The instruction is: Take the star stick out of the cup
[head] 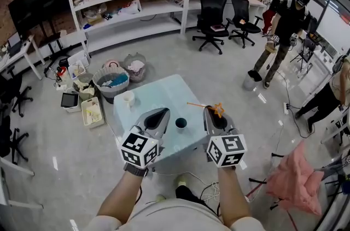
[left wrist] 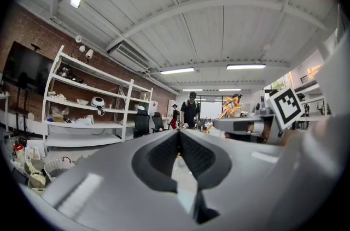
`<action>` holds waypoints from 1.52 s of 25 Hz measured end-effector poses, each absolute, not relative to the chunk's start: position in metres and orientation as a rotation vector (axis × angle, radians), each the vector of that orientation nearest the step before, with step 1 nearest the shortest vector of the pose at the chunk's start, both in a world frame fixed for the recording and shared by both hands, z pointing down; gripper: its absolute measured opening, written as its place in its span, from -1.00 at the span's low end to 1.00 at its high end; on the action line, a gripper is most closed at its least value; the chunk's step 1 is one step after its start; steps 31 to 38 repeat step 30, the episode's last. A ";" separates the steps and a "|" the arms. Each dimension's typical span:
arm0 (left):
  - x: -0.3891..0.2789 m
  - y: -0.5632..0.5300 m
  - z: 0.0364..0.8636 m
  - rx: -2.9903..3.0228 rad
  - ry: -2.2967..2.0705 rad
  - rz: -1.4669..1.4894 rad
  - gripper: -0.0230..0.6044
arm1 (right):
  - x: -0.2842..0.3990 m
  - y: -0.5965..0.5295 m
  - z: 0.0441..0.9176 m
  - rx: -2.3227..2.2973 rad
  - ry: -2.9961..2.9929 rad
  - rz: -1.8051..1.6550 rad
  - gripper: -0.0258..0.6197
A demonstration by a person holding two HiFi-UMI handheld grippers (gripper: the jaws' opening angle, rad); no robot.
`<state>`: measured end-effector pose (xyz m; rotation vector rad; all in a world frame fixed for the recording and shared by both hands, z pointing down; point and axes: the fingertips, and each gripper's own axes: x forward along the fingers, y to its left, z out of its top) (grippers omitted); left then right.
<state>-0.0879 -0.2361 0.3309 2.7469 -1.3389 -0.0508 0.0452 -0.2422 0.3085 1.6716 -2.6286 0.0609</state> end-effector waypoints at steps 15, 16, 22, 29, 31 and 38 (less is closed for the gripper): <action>-0.086 -0.227 0.334 2.750 -1.347 -0.061 -0.91 | 0.042 -0.229 0.311 1.657 -2.625 0.026 -0.84; -0.087 -0.228 0.334 2.749 -1.348 -0.060 -0.91 | 0.041 -0.229 0.311 1.658 -2.624 0.029 -0.84; -0.083 -0.231 0.334 2.745 -1.348 -0.050 -0.91 | 0.043 -0.232 0.313 1.652 -2.619 0.039 -0.84; -0.088 -0.236 0.339 2.741 -1.347 -0.056 -0.91 | 0.038 -0.237 0.320 1.647 -2.617 0.043 -0.84; -0.088 -0.237 0.340 2.741 -1.347 -0.056 -0.91 | 0.038 -0.239 0.321 1.646 -2.616 0.044 -0.84; -0.088 -0.237 0.340 2.741 -1.347 -0.056 -0.91 | 0.038 -0.239 0.321 1.646 -2.616 0.044 -0.84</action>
